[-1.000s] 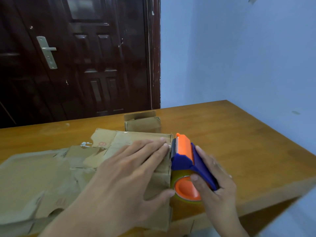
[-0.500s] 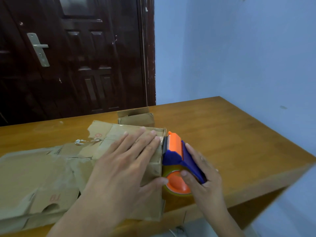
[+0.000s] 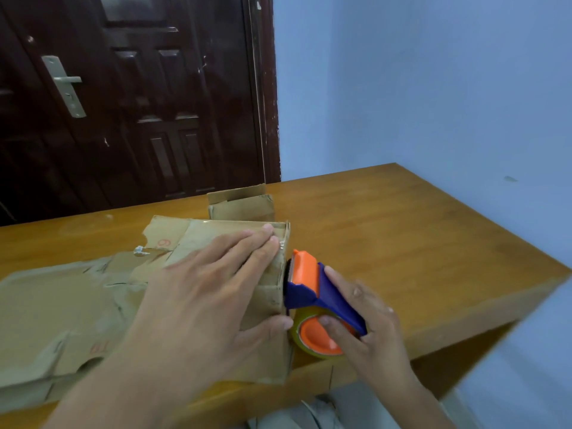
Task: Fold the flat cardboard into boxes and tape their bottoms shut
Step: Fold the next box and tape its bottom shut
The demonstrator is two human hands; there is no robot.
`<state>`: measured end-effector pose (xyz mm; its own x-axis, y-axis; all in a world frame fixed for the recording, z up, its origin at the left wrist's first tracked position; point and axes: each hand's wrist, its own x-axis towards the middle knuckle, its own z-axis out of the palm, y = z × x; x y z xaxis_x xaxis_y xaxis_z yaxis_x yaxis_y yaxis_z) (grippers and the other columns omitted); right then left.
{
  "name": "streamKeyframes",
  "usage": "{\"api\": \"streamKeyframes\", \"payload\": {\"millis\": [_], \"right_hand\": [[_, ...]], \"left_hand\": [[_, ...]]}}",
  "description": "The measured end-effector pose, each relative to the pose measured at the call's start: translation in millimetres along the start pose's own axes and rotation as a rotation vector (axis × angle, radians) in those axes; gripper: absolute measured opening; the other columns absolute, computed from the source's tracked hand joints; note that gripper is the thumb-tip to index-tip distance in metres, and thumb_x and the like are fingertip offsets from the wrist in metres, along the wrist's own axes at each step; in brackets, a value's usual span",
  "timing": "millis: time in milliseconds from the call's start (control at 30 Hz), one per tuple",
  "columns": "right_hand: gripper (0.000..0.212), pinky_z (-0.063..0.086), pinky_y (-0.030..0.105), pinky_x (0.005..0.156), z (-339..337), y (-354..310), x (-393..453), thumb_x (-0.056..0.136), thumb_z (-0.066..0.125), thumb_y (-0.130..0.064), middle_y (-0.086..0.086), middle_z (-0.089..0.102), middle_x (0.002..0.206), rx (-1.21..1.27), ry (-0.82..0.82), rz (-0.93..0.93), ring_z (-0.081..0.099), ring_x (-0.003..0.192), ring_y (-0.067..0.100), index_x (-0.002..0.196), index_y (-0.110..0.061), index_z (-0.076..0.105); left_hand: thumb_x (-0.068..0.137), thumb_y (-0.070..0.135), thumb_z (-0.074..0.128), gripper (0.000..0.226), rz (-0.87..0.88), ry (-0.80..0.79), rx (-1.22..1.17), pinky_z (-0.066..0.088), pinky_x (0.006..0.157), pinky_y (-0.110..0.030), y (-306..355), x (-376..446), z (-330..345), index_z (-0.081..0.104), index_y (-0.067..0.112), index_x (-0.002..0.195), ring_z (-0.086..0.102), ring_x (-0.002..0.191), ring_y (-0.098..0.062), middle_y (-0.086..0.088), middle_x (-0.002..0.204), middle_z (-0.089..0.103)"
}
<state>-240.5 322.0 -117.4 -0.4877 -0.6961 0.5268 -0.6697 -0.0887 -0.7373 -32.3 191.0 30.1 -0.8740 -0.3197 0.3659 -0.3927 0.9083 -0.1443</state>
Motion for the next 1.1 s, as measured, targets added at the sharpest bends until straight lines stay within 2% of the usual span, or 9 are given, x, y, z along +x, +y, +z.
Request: {"api": "streamKeyframes", "payload": {"millis": [33,100,167,233,467,633,833,1000,1100], "right_hand": [[0.062,0.053,0.041,0.074,-2,0,2,0.095,0.060,-0.070,-0.003,0.065,0.109,-0.007,-0.019,-0.003,0.061,0.090,0.019,0.152,-0.052,0.045],[0.062,0.052,0.042,0.074,-6,1,4,0.095,0.058,-0.072,0.000,0.064,0.109,-0.020,-0.046,-0.007,0.061,0.090,0.020,0.153,-0.054,0.043],[0.063,0.051,0.040,0.075,-7,2,5,0.094,0.057,-0.073,0.001,0.065,0.109,-0.045,-0.053,-0.020,0.060,0.091,0.019,0.153,-0.054,0.043],[0.064,0.051,0.039,0.074,-7,3,7,0.094,0.057,-0.073,0.000,0.065,0.105,-0.057,-0.050,-0.036,0.058,0.090,0.019,0.153,-0.054,0.043],[0.066,0.048,0.033,0.063,-9,6,14,0.097,0.059,-0.066,-0.006,0.053,0.094,-0.091,-0.067,-0.109,0.053,0.075,0.017,0.157,-0.047,0.040],[0.068,0.049,0.028,0.071,-8,8,16,0.096,0.059,-0.067,-0.009,0.053,0.103,-0.067,-0.115,-0.098,0.056,0.085,0.016,0.158,-0.053,0.034],[0.075,0.054,0.033,0.088,-19,-10,33,0.095,0.073,-0.044,-0.016,0.052,0.126,-0.099,-0.264,-0.119,0.059,0.106,0.010,0.155,-0.055,0.028],[0.081,0.047,0.020,0.075,-18,-29,48,0.094,0.063,-0.066,-0.014,0.052,0.108,-0.210,-0.314,-0.181,0.055,0.087,0.009,0.160,-0.058,0.015],[0.079,0.045,0.025,0.068,-39,-55,71,0.094,0.060,-0.069,-0.011,0.047,0.097,-0.354,-0.333,-0.263,0.051,0.079,0.012,0.159,-0.061,0.016]], "left_hand": [[0.088,0.088,0.038,0.093,0.037,-0.017,0.017,0.057,0.083,-0.034,-6,2,-4,0.056,0.021,0.150,0.053,0.140,-0.014,0.009,0.158,0.051],[0.083,0.095,0.035,0.097,0.114,-0.107,0.005,0.049,0.106,-0.042,-19,10,-11,0.048,0.028,0.152,0.035,0.152,-0.015,0.012,0.167,0.036],[0.077,0.097,0.044,0.094,0.130,-0.246,-0.103,0.017,0.129,-0.042,-26,23,-16,0.033,0.039,0.149,0.004,0.160,-0.009,0.020,0.172,0.011],[0.074,0.095,0.053,0.089,0.103,-0.334,-0.159,0.006,0.130,-0.034,-27,37,-18,0.024,0.044,0.141,0.001,0.157,-0.002,0.027,0.170,-0.001],[0.074,0.104,0.035,0.085,0.127,-0.208,-0.181,0.031,0.118,-0.039,-28,34,-6,0.037,0.038,0.129,0.035,0.142,-0.004,0.018,0.167,0.026],[0.072,0.100,0.042,0.095,0.090,-0.196,-0.181,0.021,0.120,-0.032,-27,38,-6,0.025,0.044,0.147,0.027,0.146,0.000,0.024,0.164,0.027],[0.075,0.098,0.027,0.101,0.117,-0.255,-0.067,0.021,0.127,-0.046,-22,40,-4,-0.002,0.053,0.161,0.012,0.158,-0.010,0.018,0.173,0.009],[0.079,0.080,0.039,0.083,0.099,-0.145,-0.088,0.040,0.111,-0.043,-28,44,-3,0.036,0.048,0.156,0.042,0.143,-0.017,0.012,0.157,0.043],[0.082,0.070,0.041,0.069,0.047,-0.017,-0.153,0.043,0.099,-0.043,-33,44,-12,0.049,0.047,0.146,0.051,0.124,-0.017,0.010,0.142,0.049]]}}
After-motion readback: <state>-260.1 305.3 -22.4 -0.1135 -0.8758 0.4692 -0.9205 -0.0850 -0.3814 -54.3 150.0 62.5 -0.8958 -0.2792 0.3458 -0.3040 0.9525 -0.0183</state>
